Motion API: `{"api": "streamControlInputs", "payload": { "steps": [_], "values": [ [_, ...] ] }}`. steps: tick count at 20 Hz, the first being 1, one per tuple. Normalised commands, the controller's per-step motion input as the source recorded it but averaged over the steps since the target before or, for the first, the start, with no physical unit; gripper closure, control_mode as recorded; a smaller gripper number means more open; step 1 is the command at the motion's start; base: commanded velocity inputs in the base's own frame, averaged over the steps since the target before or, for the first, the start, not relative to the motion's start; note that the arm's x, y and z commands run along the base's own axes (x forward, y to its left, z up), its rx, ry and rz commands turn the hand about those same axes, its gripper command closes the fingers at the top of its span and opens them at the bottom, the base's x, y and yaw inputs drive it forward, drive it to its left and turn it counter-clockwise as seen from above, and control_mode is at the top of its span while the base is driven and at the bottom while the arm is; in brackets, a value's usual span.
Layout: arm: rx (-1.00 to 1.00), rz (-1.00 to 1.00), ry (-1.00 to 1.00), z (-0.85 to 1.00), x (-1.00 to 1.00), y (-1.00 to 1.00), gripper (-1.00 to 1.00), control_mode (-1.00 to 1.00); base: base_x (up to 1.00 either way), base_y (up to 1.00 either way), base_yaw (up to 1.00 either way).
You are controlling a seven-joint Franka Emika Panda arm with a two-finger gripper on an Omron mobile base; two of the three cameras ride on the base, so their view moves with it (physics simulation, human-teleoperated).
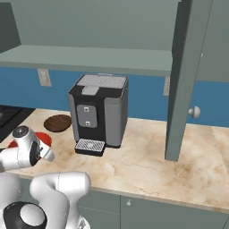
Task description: Pick up the bowls on the counter and stack them on top of one another in the open cabinet. Place the smaller bowl on top of the larger bowl.
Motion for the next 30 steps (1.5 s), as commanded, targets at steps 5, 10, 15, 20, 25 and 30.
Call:
{"api": "streamControlInputs", "payload": {
  "steps": [5, 10, 15, 20, 25, 30],
  "values": [
    [0.00, 0.00, 0.00, -0.20, 0.22, 0.12, 1.00, -1.00, 0.00, 0.00, 0.00],
    [0.00, 0.00, 0.00, -0.22, 0.21, 0.16, 1.00, -1.00, 0.00, 0.00, 0.00],
    [0.00, 0.00, 0.00, -0.11, 0.05, 0.14, 1.00, -1.00, 0.00, 0.00, 0.00],
    [0.00, 0.00, 0.00, -0.03, -0.04, 0.10, 1.00, -1.00, 0.00, 0.00, 0.00],
    [0.00, -0.01, -0.05, 0.00, -0.20, 0.02, 1.00, -1.00, 0.00, 0.00, 0.00],
    [0.00, -0.02, -0.12, 0.07, -0.34, -0.04, 1.00, -1.00, 0.00, 0.00, 0.00]
  ]
}}
